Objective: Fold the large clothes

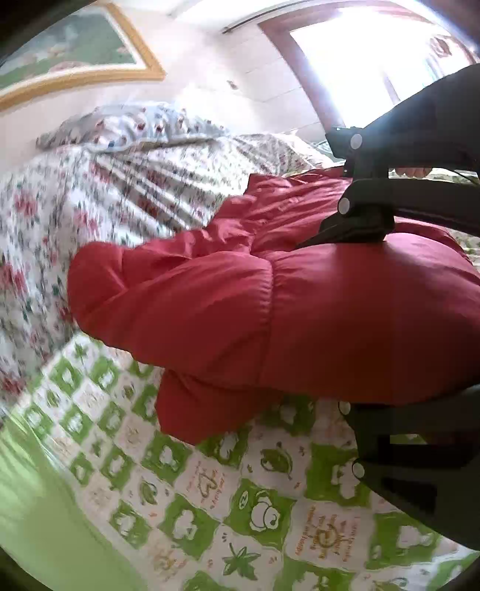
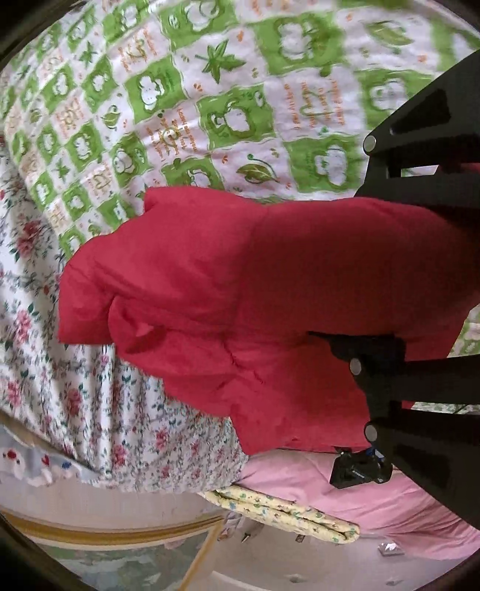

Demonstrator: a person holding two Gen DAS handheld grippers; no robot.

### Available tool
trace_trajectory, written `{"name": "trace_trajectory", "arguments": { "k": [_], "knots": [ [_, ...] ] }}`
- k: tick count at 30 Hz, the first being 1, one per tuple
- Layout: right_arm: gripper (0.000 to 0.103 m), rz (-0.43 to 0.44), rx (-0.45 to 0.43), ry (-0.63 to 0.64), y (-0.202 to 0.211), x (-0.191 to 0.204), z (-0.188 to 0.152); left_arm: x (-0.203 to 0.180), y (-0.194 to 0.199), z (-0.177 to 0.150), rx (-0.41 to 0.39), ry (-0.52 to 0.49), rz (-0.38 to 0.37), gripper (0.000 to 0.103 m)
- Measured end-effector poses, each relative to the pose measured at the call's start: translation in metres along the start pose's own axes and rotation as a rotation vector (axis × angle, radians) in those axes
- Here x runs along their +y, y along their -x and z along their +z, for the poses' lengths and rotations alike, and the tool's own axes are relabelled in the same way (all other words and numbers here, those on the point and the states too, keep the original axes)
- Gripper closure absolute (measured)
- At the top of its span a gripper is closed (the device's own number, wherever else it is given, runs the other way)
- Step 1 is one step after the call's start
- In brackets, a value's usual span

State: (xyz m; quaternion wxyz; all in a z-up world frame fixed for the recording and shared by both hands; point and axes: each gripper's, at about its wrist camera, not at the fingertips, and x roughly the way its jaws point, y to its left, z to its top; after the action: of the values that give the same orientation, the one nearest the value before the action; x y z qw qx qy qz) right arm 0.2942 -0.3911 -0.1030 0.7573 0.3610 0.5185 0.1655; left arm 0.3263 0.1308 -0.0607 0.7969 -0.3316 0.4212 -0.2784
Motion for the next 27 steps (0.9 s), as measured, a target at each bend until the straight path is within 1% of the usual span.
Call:
{"name": "trace_trajectory", "arguments": {
  "k": [3, 6, 11, 14, 20, 25, 27],
  "knots": [
    [0.069, 0.008, -0.01, 0.013, 0.02, 0.008, -0.014, -0.016, 0.013, -0.008, -0.004, -0.035, -0.022, 0.054],
    [0.069, 0.014, -0.019, 0.016, 0.043, 0.015, -0.033, -0.028, 0.024, -0.023, 0.008, -0.059, -0.032, 0.055],
    [0.069, 0.01, -0.018, 0.013, 0.077, 0.016, -0.074, -0.036, 0.042, -0.056, 0.028, -0.063, -0.059, 0.055],
    [0.069, 0.004, -0.024, 0.004, 0.091, 0.015, -0.093, -0.038, 0.049, -0.073, 0.032, -0.06, -0.067, 0.056],
    [0.069, 0.012, -0.05, -0.02, 0.109, 0.013, -0.114, -0.037, 0.06, -0.1, 0.034, -0.045, -0.081, 0.056],
    [0.068, 0.011, -0.045, -0.049, 0.104, 0.002, -0.118, -0.021, 0.058, -0.112, 0.052, 0.003, -0.074, 0.056],
    [0.067, 0.012, -0.048, -0.065, 0.102, -0.004, -0.119, -0.012, 0.055, -0.115, 0.056, 0.012, -0.053, 0.056]
  ]
}}
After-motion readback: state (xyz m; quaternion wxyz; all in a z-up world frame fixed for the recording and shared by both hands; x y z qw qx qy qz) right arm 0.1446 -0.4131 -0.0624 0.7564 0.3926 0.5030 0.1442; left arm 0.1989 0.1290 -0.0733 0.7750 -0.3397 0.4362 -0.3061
